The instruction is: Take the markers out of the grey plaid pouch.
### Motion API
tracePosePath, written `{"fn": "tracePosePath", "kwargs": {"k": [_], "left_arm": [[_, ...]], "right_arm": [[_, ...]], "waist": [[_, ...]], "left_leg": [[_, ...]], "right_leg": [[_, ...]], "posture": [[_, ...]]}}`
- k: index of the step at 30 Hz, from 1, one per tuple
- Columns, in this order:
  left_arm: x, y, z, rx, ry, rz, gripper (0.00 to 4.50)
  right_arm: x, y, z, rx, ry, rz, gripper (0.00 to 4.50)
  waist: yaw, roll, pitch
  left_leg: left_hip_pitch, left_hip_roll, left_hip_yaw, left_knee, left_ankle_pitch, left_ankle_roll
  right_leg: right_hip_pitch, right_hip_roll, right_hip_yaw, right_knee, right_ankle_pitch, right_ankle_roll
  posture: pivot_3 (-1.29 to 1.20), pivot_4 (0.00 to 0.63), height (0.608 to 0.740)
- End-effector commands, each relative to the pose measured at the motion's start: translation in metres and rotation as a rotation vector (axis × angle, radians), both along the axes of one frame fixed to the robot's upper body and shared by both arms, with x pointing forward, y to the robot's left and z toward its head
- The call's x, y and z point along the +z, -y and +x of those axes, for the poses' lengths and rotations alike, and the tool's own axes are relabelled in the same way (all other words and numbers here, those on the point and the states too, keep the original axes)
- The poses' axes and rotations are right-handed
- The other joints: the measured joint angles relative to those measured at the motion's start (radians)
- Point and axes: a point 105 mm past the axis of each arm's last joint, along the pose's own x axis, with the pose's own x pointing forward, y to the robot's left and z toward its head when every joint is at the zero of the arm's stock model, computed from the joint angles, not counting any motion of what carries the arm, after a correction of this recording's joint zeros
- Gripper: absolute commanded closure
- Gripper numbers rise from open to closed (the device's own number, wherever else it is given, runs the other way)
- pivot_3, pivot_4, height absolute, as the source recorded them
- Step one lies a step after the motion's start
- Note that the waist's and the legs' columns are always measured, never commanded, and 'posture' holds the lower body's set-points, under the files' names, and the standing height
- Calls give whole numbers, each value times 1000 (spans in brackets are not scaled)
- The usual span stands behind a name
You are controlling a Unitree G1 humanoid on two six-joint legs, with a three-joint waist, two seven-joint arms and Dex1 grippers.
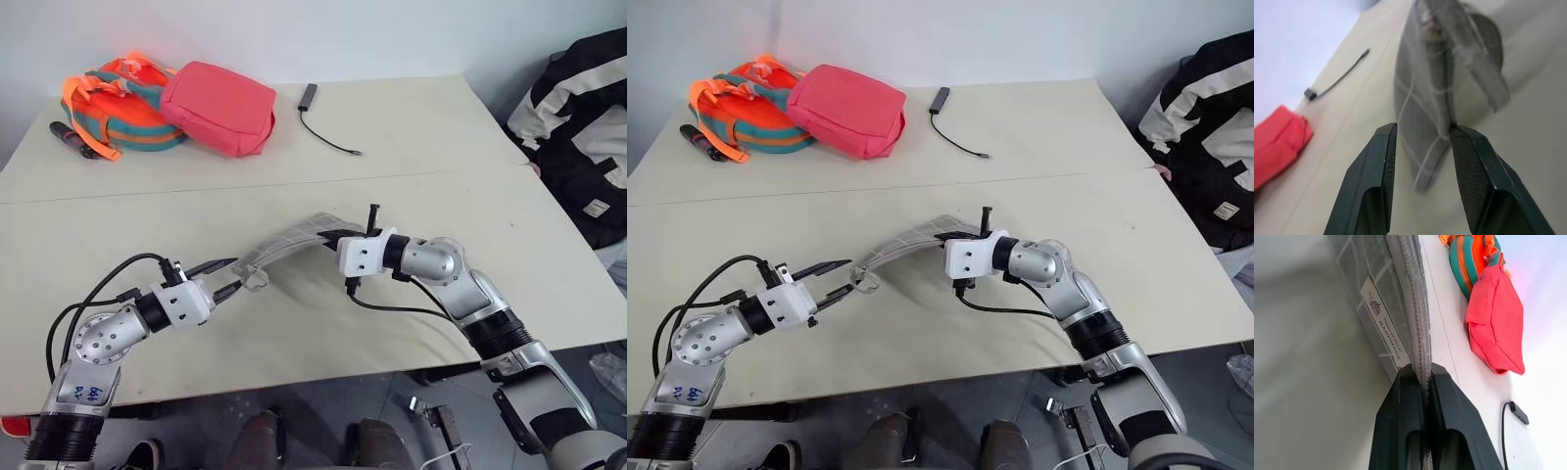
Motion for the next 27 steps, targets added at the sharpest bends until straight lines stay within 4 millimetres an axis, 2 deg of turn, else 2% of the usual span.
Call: {"fn": "tracePosePath", "kwargs": {"k": [1,4,7,11,14,16,18,22,26,27], "left_arm": [[3,5,1,-21,15,-12,2704],[2,5,2,-20,9,-15,3242],[1,7,0,-21,22,-5,4166],[-2,4,-6,-28,1,1,4166],[-1,-3,-3,5,13,2,4166],[5,-4,0,23,24,-35,4166],[7,-1,-3,-10,-35,-116,4166],[14,-3,-3,8,-24,-140,2973],[13,-1,-2,8,0,-82,1751],[12,1,-4,-7,-12,-85,1751]], "right_arm": [[15,-5,-4,29,37,36,4500],[14,-4,-4,26,36,34,4500],[15,-4,-4,23,34,42,4500],[14,-5,-3,24,32,43,4500],[14,-5,-3,23,31,45,4500],[13,-6,-3,25,29,45,4500],[13,-6,-3,27,27,42,4500],[12,-6,-3,29,25,39,4500],[12,-5,-4,28,24,39,4500],[13,-5,-4,28,22,42,4500]], "waist": [[-1,0,0],[-1,0,0],[-1,0,0],[-1,0,0],[-1,0,0],[-1,0,0],[-1,0,0],[-1,0,0],[-1,0,0],[-1,0,0]], "left_leg": [[0,0,0,0,0,0],[0,0,0,0,0,0],[0,0,0,0,0,0],[0,0,0,0,0,0],[0,0,0,0,0,0],[0,0,0,0,0,0],[0,0,0,0,0,0],[0,0,0,0,0,0],[0,0,0,0,0,0],[0,0,0,0,0,0]], "right_leg": [[0,0,0,0,0,0],[0,0,0,0,0,0],[0,0,0,0,0,0],[0,0,0,0,0,0],[0,0,0,0,0,0],[0,0,0,0,0,0],[0,0,0,0,0,0],[1,0,0,0,0,0],[1,0,0,0,0,0],[1,0,0,0,0,0]], "posture": [[0,150,740],[0,150,740],[0,150,740],[0,150,740],[0,150,740],[0,150,740],[0,150,740],[0,150,740],[0,150,740],[0,150,740]]}}
